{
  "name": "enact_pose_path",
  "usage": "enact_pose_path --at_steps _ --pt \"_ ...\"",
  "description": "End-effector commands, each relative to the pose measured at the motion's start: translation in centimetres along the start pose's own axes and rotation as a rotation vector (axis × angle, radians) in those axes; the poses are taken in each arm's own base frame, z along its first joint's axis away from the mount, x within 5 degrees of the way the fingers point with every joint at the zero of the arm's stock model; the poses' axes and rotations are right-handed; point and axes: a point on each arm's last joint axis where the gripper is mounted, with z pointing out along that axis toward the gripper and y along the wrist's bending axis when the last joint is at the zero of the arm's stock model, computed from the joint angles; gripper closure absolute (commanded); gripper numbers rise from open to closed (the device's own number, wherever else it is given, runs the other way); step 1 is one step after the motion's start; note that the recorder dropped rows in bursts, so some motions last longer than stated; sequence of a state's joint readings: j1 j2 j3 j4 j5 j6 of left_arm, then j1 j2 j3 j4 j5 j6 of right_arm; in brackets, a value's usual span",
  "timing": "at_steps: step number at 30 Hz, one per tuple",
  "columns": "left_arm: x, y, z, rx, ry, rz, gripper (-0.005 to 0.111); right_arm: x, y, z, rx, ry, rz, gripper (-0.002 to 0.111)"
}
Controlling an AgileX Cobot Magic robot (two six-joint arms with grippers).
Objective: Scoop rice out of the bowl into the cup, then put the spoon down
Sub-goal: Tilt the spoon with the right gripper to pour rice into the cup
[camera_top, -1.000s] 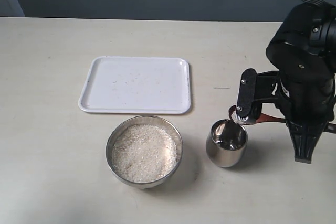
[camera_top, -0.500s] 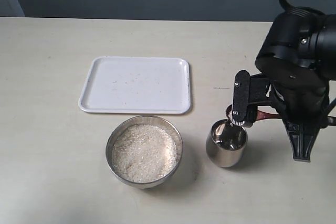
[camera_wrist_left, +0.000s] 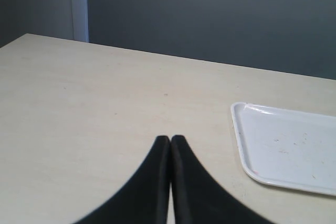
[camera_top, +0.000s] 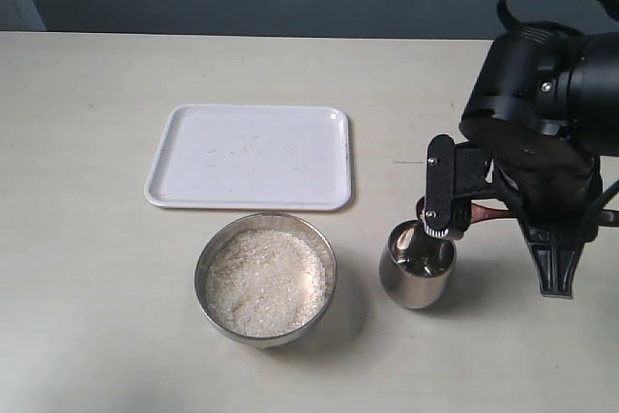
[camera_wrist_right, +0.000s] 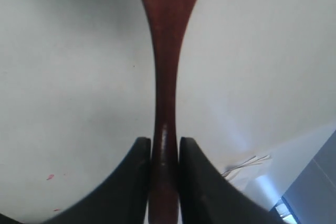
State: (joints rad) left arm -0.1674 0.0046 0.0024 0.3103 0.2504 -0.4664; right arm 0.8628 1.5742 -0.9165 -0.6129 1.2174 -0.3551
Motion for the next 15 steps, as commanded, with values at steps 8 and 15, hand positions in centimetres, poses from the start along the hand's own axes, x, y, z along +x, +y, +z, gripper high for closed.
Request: enact_pose_path --at_steps 8,15 --pt "-0.18 -0.08 -0.05 0.01 -0.016 -0.005 0.106 -1.65 0.48 -0.06 0.115 0.047 -0.088 0.109" --pt "-0.18 -0.08 -0.05 0.01 -0.016 -0.005 0.106 -1.82 0.6 -0.25 0.13 0.044 -0.086 0.109"
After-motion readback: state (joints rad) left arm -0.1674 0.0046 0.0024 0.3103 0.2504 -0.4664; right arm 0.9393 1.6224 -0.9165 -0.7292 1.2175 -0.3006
